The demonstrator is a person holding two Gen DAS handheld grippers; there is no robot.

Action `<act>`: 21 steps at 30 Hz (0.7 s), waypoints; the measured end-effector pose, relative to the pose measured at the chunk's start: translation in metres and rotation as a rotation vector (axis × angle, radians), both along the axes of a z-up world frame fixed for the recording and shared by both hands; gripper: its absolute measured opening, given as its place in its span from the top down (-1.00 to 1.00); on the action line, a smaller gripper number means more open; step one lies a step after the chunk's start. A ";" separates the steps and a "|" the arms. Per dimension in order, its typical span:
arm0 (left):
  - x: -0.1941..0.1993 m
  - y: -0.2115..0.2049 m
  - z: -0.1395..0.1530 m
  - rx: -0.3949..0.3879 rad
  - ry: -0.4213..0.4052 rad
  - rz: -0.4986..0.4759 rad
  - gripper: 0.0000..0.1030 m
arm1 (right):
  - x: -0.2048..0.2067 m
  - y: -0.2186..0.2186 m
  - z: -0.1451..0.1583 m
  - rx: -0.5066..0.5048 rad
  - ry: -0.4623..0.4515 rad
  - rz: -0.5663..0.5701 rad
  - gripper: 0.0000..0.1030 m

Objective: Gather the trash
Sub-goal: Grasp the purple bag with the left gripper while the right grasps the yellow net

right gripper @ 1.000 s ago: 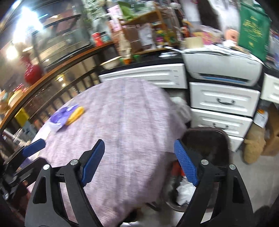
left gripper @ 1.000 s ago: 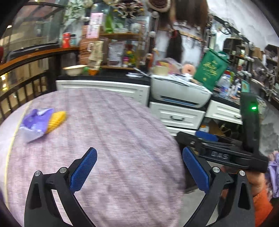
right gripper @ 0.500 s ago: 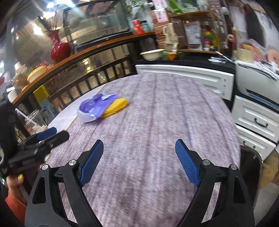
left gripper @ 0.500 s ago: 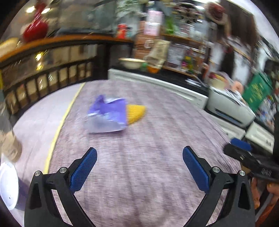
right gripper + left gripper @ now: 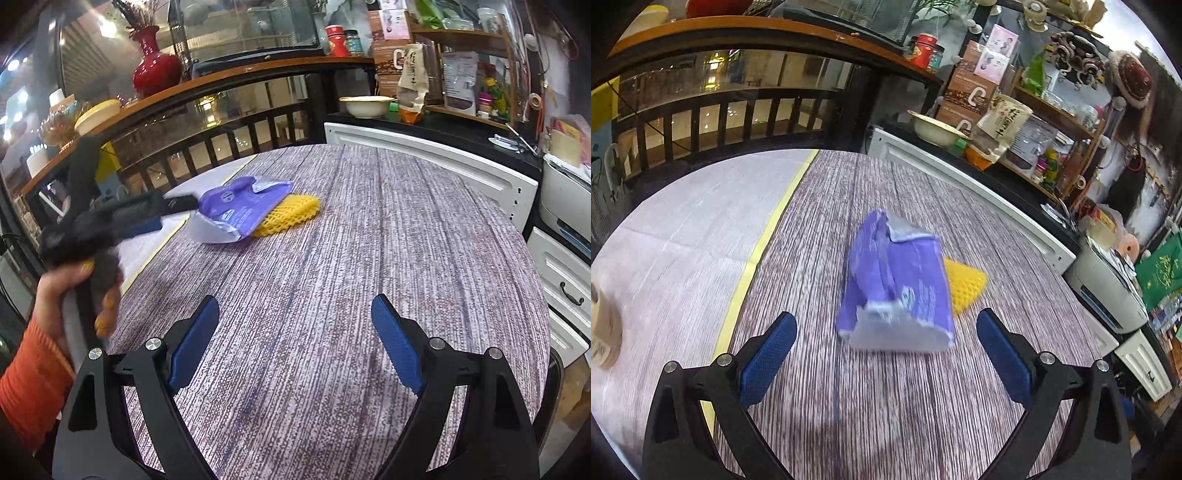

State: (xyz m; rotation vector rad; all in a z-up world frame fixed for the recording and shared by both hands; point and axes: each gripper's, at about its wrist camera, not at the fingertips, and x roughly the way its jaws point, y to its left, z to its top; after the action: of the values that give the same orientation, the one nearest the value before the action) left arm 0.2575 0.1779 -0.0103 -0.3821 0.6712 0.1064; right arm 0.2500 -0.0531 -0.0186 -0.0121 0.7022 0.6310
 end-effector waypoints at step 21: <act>-0.006 0.025 -0.001 -0.099 -0.018 0.085 0.68 | 0.027 0.041 0.000 -0.040 0.016 0.061 -0.62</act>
State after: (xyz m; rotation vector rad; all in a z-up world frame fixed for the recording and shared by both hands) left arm 0.2516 0.2029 -0.0113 -0.5062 0.6440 0.1505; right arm 0.2773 -0.0123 -0.0187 -0.0658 0.7314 0.6764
